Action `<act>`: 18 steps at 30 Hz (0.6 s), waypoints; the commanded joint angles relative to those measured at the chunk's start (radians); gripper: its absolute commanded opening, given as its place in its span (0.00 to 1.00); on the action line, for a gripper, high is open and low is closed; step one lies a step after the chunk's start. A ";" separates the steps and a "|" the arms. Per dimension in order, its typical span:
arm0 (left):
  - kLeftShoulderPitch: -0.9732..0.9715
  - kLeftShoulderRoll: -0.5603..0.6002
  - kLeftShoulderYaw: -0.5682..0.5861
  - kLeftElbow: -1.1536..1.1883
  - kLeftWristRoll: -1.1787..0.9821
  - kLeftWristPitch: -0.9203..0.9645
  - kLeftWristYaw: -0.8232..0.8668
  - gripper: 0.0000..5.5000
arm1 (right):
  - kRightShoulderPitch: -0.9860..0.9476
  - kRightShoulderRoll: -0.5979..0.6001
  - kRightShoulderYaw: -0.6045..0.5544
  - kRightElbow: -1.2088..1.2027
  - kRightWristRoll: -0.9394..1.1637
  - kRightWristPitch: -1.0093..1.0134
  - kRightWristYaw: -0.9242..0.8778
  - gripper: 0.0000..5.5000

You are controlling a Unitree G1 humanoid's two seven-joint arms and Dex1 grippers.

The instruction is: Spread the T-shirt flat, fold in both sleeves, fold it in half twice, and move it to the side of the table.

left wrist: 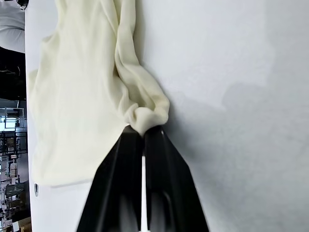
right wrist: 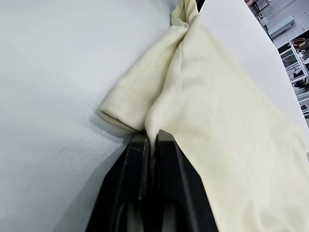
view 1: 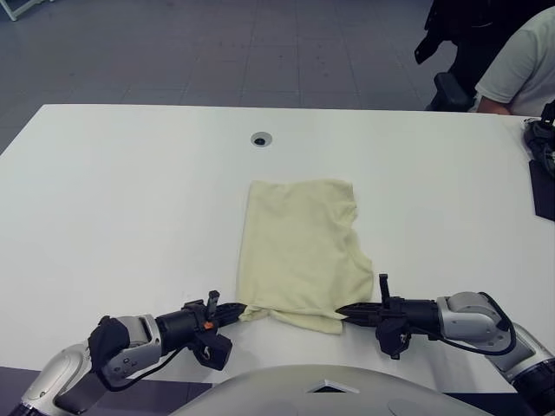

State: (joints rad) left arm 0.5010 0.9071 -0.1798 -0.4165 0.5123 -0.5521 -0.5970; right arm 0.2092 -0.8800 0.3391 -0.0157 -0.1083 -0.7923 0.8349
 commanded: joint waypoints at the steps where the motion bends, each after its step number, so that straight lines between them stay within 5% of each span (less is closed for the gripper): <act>1: 0.093 0.037 -0.006 -0.064 -0.240 0.137 -0.124 0.00 | 0.010 -0.041 -0.015 -0.030 0.262 0.200 0.110 0.00; 9: 0.346 0.188 0.249 -0.327 -0.871 0.394 -0.383 0.00 | 0.138 -0.242 -0.187 -0.321 0.953 0.707 0.426 0.00; 18: 0.489 0.148 0.478 -0.437 -1.008 0.471 -0.533 0.00 | 0.286 -0.233 -0.441 -0.458 1.091 0.906 0.525 0.00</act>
State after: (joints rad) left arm 0.9859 1.0680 0.2658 -0.8433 -0.4856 -0.1029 -1.1064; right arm 0.4893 -1.1240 -0.0693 -0.4530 0.9926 0.0854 1.3459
